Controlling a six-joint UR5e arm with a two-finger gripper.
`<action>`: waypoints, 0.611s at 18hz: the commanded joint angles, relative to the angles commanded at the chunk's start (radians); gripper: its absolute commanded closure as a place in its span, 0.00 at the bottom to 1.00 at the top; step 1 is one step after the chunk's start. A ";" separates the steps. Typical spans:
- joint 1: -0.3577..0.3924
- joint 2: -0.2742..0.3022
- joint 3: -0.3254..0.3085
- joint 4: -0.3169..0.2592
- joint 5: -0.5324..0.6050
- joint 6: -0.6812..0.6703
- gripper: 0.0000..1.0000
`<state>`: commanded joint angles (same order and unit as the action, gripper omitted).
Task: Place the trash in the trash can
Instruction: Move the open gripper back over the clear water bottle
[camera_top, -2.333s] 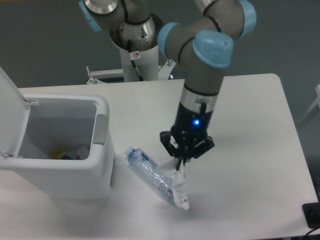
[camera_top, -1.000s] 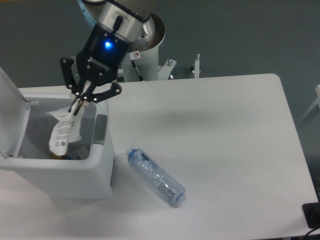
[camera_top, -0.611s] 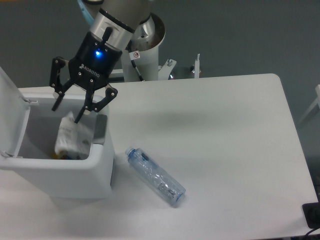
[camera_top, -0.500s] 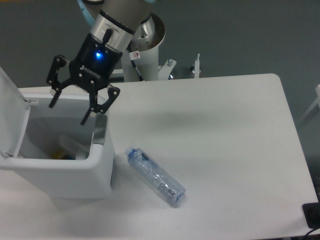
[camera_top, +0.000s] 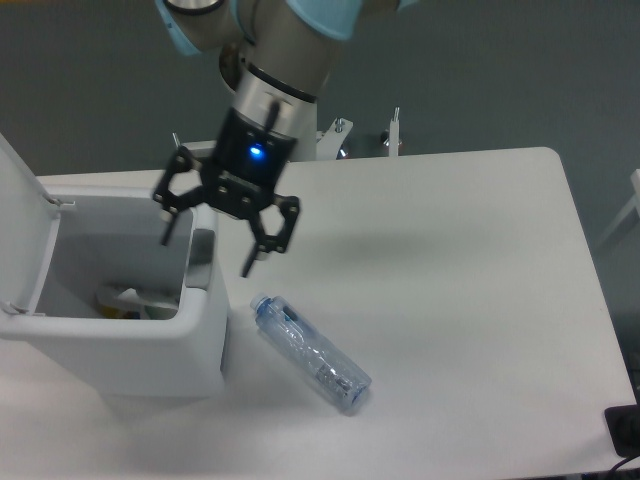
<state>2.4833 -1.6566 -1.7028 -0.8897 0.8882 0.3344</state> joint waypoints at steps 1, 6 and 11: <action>0.015 -0.017 0.003 -0.002 0.003 0.000 0.00; 0.046 -0.087 -0.018 -0.002 0.095 -0.005 0.00; 0.034 -0.230 0.044 -0.005 0.184 -0.079 0.00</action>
<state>2.5174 -1.8864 -1.6584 -0.8943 1.0719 0.2550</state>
